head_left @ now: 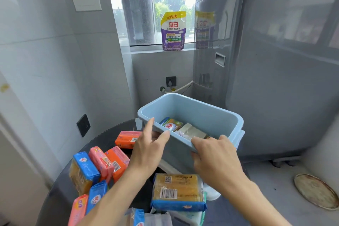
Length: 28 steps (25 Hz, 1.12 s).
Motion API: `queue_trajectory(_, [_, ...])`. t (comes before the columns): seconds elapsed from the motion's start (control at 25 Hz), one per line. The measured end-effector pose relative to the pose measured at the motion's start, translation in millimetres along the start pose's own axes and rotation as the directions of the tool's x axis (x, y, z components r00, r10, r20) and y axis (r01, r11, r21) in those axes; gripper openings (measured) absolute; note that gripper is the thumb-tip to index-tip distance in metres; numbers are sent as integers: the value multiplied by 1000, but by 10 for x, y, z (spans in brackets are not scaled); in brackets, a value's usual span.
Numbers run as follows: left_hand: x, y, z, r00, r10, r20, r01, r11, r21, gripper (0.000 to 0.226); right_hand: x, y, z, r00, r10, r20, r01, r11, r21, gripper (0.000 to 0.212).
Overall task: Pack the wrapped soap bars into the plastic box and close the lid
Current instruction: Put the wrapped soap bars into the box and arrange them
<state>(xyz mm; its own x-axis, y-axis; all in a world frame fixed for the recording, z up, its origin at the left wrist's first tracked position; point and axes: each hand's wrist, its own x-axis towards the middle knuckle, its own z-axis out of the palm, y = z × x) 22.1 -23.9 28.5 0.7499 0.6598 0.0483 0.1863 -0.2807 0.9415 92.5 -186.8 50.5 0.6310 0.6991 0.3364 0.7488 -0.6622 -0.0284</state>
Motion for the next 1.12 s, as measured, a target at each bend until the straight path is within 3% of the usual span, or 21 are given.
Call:
queue_trajectory(0.12, [58,39,-27,997,7,72,5,986,-166,62,-6,-479,27,994,82,-72,-77,994,71,20])
queue_trajectory(0.24, [168,4,-44,999,46,29,-39,982,-186,41,-11,-859,60,986,136,-98,-116,975,189,24])
queue_trajectory(0.4, [445,-28,-244,997,66,37,-61,991,-115,36,35,-997,74,995,-26,-93,56,939,338,52])
queue_trajectory(0.52, [543,-54,-327,992,75,98,-62,989,-133,35,-8,-817,-47,976,-26,-216,189,597,780,37])
queue_trajectory(0.56, [544,-74,-329,991,81,102,-68,989,-132,36,-53,-694,-76,962,14,-273,223,538,813,32])
queue_trajectory(0.64, [534,-112,-339,994,65,87,-48,980,-192,35,-130,-436,-160,980,-10,-197,173,519,837,27])
queue_trajectory(0.72, [509,-152,-345,995,15,98,11,964,-264,31,-150,-260,-245,981,-194,24,98,594,798,22])
queue_trajectory(0.8, [465,-178,-363,986,-9,164,56,958,-280,36,-175,-189,-236,928,-344,145,185,762,621,20])
queue_trajectory(0.92, [406,-159,-338,975,-1,224,65,957,-282,45,-307,-219,-106,880,-363,305,285,919,274,51])
queue_trajectory(1.04, [369,-123,-308,975,9,221,61,949,-308,46,-410,-340,155,829,-345,440,272,936,222,64])
queue_trajectory(1.12, [364,-132,-308,975,17,222,55,947,-316,46,-398,-420,325,841,-336,424,275,940,200,69])
